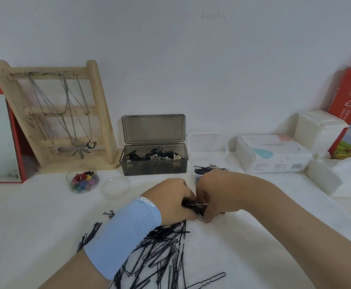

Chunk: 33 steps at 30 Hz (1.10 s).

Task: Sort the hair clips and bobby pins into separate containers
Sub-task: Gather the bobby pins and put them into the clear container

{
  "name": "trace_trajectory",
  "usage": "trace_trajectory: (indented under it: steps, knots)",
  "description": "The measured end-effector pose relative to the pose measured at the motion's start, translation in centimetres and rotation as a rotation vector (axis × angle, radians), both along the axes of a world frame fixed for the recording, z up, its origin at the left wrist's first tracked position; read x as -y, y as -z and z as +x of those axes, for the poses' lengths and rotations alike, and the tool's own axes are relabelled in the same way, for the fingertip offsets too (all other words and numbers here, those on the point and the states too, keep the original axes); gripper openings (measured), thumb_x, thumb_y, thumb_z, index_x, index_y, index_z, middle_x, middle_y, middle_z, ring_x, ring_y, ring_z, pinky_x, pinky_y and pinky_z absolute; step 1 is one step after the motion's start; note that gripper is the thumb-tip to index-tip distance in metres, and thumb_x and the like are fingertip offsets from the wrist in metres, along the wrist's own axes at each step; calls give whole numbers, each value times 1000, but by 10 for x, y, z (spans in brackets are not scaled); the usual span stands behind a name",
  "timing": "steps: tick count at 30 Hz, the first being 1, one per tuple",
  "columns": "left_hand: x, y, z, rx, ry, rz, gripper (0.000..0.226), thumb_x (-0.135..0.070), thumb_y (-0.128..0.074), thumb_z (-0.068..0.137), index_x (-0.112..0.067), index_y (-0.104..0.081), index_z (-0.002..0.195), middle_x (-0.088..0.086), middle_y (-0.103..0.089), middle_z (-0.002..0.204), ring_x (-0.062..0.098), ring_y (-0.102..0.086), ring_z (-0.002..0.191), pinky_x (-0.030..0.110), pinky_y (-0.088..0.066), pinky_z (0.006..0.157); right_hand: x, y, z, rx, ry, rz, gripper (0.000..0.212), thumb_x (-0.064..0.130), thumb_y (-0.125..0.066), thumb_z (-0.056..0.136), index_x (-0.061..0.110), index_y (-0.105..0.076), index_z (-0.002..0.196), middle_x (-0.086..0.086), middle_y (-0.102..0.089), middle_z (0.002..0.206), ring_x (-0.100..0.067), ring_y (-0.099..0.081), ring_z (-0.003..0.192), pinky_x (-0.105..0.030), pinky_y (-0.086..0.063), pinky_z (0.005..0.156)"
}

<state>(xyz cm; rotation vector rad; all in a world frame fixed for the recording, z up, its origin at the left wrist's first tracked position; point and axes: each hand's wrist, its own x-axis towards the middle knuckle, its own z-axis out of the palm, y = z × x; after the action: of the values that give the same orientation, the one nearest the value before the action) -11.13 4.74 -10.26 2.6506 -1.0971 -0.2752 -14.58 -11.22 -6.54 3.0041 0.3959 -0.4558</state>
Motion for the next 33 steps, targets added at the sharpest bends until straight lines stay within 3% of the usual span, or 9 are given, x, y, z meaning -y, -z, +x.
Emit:
trace_trajectory:
  steps: [4,7,11,17,21,24,28,31,33]
  knots:
    - [-11,-3,10,5,2,7,23,-44,-68,86,-37,-76,106,-15,-56,91,10,-56,93,29,-49,86,-2,0,-4,-1,31,60,66,49,-83,68,26,-62,127,7,-64,114,-11,-54,86,-27,-50,75]
    - [-13,-3,11,1,0,-8,30,-54,-69,82,-37,-76,105,-13,-58,95,8,-55,93,31,-50,86,-4,2,-2,24,22,78,51,43,-81,73,23,-70,118,4,-70,104,-16,-61,93,-29,-53,78]
    - [-11,-3,10,8,11,38,38,-54,-69,82,-36,-73,115,-9,-57,103,12,-55,99,33,-49,89,-5,2,1,54,-21,67,26,29,-75,79,21,-77,103,-1,-74,92,-19,-66,89,-23,-45,61]
    - [-7,-2,11,43,4,46,33,-49,-63,89,-34,-72,117,-11,-55,100,13,-54,104,30,-46,91,-2,-5,-3,-71,73,-153,41,34,-78,79,13,-69,113,-2,-65,89,-21,-57,81,-26,-39,65]
    - [-9,-1,13,21,34,64,39,-49,-65,88,-35,-67,125,-9,-57,107,13,-53,108,33,-45,96,-8,-4,0,-70,84,-310,13,18,-69,87,9,-64,79,-2,-53,70,-18,-46,60,-26,-40,62]
    - [-6,-1,10,16,54,44,35,-44,-65,90,-34,-69,122,-3,-58,109,16,-54,107,34,-46,94,-7,-1,0,59,18,-177,25,13,-65,84,18,-75,106,-2,-71,95,-20,-58,78,-22,-39,56]
    - [-6,-2,11,23,54,31,33,-44,-66,89,-34,-70,121,-3,-59,109,16,-53,107,32,-45,94,-5,-2,-1,30,55,-24,33,20,-70,81,23,-73,113,3,-71,93,-19,-64,90,-21,-48,61]
    - [-9,-2,11,34,41,55,46,-50,-67,87,-34,-64,129,-7,-56,113,13,-52,109,31,-45,95,-1,-3,-1,-66,67,-219,11,26,-71,81,15,-72,84,6,-63,53,-19,-60,66,-21,-44,55]
    - [-9,-1,10,22,26,57,53,-54,-68,84,-34,-61,132,-9,-53,114,12,-51,108,29,-44,93,-5,0,1,-51,42,-311,28,20,-70,80,15,-53,57,1,-44,34,-19,-43,50,-23,-36,51]
